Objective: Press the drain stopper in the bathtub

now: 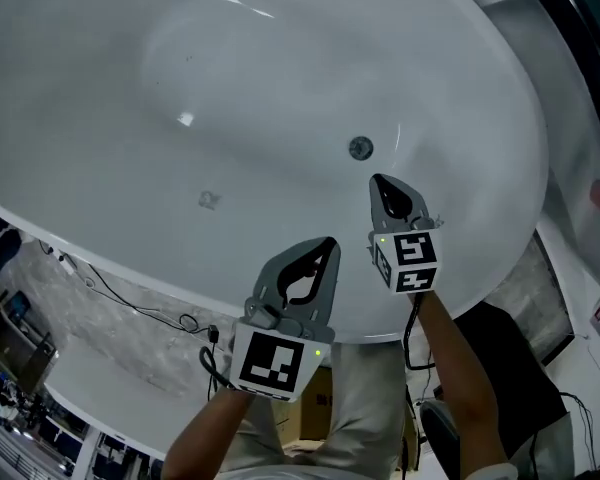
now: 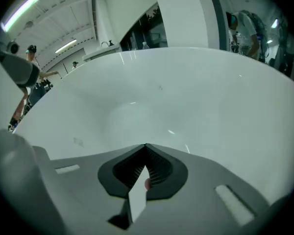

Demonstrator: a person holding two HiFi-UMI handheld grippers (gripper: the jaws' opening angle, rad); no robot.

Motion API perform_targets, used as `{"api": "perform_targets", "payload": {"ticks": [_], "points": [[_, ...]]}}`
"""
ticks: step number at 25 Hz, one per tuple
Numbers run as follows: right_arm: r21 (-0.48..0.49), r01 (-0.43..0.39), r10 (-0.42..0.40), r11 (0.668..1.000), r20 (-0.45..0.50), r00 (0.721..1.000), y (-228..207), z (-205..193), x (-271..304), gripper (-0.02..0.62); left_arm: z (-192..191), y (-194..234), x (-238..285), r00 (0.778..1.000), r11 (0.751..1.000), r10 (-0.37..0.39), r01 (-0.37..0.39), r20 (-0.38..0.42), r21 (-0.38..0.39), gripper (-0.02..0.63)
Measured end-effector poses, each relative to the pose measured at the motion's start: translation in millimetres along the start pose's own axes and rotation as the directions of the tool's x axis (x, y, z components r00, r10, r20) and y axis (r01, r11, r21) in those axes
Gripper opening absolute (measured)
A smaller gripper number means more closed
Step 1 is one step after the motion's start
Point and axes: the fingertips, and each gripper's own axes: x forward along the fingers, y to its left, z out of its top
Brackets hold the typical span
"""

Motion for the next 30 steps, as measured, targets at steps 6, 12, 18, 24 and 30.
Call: {"api": "perform_targets", "payload": {"ticks": [6,12,18,24,30], "points": [[0.062,-0.02,0.026,0.998,-0.108,0.994,-12,-57,51,0.003,-23,16,33,1.0,1.0,0.022,-0.023,-0.022,-0.015,0.0],[0.082,-0.005,0.019,0.997,-0.176,0.984,-31,-89,98,0.003,-40,27,58,1.0,0.999,0.029,-0.03,-0.01,-0.035,0.0],[0.182,0.066,-0.019,0.981,-0.246,0.969,-58,-121,146,0.003,-64,36,79,0.998,0.999,0.032,-0.034,-0.049,-0.038,0.0],[0.162,0.069,-0.021,0.984,-0.282,0.959,-75,-151,175,0.003,-86,41,104,0.993,0.998,0.045,-0.049,-0.108,-0.031,0.0],[0.124,0.056,-0.013,0.991,-0.322,0.947,-83,-167,197,0.003,-100,49,123,0.982,0.994,0.058,-0.073,-0.18,-0.078,0.0]]}}
